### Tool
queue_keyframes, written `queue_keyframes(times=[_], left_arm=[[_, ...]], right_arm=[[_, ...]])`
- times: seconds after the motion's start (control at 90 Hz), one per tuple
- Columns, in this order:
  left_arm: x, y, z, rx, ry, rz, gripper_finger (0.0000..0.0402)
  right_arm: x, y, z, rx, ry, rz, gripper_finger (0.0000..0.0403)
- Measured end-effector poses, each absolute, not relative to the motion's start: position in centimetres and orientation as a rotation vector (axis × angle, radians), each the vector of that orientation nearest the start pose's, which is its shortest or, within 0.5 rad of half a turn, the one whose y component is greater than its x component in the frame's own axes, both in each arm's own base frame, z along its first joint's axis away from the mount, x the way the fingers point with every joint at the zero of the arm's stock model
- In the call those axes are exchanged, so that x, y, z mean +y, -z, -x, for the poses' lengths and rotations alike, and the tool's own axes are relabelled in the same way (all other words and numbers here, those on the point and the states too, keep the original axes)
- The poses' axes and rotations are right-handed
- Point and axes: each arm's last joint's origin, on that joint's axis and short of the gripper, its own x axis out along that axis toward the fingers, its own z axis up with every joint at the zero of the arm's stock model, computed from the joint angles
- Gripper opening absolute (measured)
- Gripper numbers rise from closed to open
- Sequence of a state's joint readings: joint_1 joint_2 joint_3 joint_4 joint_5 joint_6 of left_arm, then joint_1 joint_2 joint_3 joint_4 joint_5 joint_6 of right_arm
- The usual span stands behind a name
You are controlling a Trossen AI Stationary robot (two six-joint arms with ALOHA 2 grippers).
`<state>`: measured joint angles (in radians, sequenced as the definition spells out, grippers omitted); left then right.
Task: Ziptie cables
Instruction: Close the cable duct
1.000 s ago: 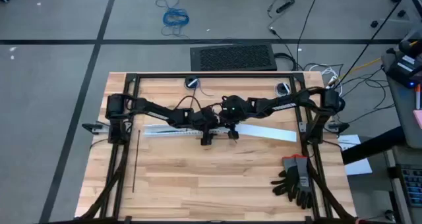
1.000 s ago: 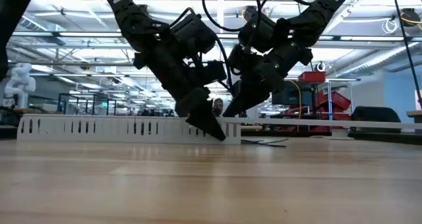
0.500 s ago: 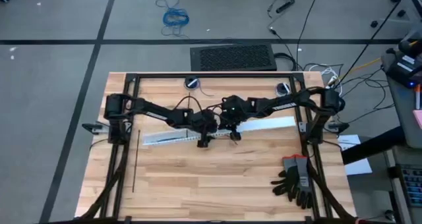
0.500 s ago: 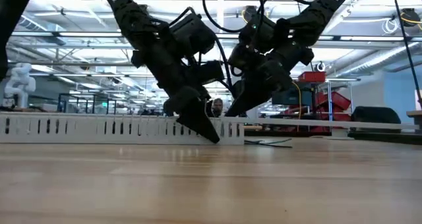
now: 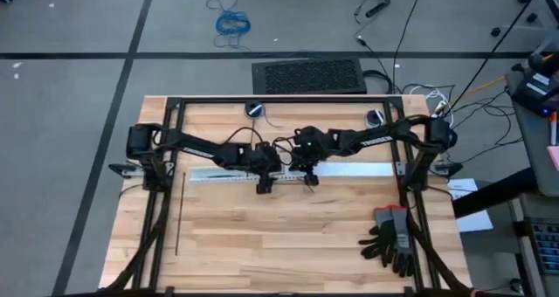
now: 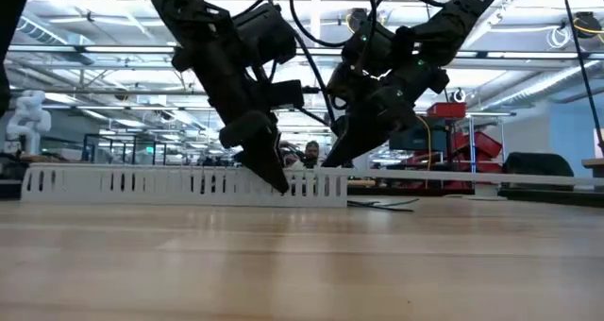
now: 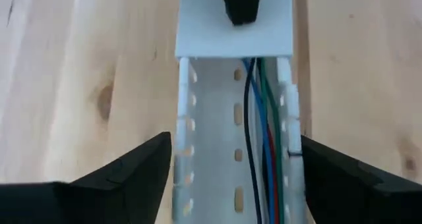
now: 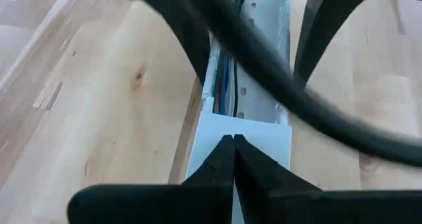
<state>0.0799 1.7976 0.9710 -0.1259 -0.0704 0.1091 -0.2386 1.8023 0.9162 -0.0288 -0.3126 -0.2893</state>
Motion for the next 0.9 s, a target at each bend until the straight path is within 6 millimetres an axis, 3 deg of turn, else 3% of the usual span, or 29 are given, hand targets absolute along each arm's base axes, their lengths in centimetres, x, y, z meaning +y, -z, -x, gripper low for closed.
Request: queue_keyframes(times=[0.156,0.311,0.9], left_arm=[[3.0,-13.0,-34.9,0.934,-0.099,-0.075,0.0274],[3.0,-13.0,-35.0,0.919,-0.089,-0.069,0.0248],[2.9,-13.7,-35.7,0.803,-0.069,-0.059,0.0256]], right_arm=[[-7.2,-13.3,-33.3,0.859,-0.194,0.021,0.0],[-7.2,-13.3,-33.2,0.861,-0.19,0.013,0.0],[-7.2,-13.3,-33.2,0.864,-0.195,0.011,0.0]])
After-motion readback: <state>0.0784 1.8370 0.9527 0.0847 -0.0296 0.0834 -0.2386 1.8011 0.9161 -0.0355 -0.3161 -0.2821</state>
